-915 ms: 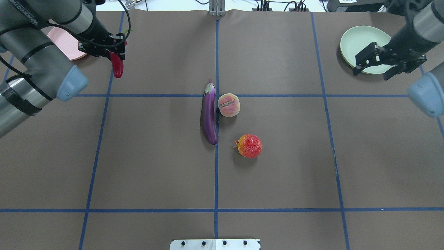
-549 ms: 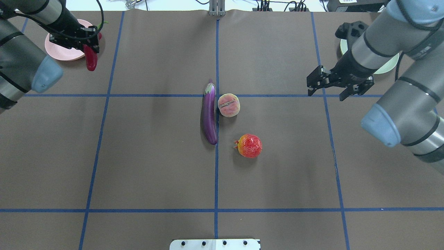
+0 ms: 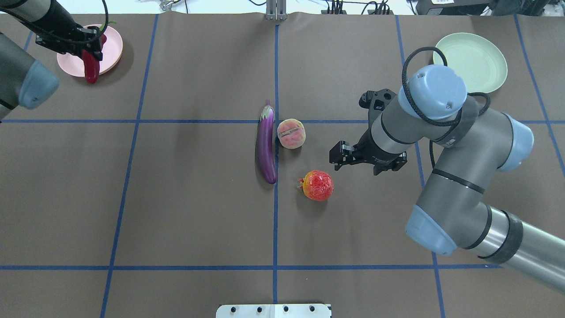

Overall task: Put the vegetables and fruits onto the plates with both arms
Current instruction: 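Lower the pepper onto the pink plate while the right gripper grasps the pomegranate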

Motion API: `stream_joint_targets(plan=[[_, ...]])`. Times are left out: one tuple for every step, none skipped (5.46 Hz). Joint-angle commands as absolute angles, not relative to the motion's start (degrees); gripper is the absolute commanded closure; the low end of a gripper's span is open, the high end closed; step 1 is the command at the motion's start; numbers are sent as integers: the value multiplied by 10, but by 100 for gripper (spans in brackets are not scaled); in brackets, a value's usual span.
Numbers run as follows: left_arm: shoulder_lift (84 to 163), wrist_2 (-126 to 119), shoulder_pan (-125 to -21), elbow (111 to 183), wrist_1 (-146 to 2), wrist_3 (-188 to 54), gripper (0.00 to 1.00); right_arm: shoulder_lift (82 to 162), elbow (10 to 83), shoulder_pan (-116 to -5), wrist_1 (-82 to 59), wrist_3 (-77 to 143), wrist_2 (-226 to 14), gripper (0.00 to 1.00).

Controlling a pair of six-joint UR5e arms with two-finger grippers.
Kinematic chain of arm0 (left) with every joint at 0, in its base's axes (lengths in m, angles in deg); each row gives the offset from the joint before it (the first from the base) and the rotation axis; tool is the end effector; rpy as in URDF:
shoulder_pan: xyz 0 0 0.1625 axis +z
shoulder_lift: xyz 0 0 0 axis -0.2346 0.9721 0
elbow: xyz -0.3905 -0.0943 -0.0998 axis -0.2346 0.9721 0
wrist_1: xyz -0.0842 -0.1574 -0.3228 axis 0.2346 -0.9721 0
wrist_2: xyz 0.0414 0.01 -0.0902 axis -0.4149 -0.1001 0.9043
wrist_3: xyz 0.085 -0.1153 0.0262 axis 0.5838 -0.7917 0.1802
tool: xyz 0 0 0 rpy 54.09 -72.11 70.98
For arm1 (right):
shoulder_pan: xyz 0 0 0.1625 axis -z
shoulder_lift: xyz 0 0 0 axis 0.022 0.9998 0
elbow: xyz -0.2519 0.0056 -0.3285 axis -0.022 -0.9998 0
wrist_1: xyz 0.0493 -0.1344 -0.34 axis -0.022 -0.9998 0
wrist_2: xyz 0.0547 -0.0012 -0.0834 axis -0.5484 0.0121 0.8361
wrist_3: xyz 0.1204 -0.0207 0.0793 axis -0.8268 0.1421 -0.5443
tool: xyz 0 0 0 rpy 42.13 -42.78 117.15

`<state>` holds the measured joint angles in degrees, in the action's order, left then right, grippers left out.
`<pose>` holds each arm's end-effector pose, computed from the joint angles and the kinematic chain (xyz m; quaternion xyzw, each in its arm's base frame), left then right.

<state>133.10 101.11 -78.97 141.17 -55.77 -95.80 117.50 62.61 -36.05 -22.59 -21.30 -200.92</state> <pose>0.2330 -0.6233 0.4213 0.0696 0.4040 -0.0586 0.9102 -0.4433 -0.3869 0.3176 -0.0272 -0.4376 0.0272 0.8983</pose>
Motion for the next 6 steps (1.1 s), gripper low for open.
stream_joint_targets(plan=[[1328,1012,-795,1411,-557,-956,100,1156,604,-320,-221,-219,-1989,0],[1328,1012,-797,1410,-557,-955,100,1142,580,-312,-221,-219,-1986,0],[1329,1010,-799,1391,-559,-944,100,1125,551,-311,-221,-218,-1985,0],[1329,1010,-805,1386,-556,-914,100,1118,542,-311,-221,-218,-1984,0],[1329,1010,-805,1382,-557,-914,100,1112,540,-312,-221,-217,-1984,0],[1329,1010,-805,1378,-557,-914,100,1099,527,-312,-220,-216,-1984,0]])
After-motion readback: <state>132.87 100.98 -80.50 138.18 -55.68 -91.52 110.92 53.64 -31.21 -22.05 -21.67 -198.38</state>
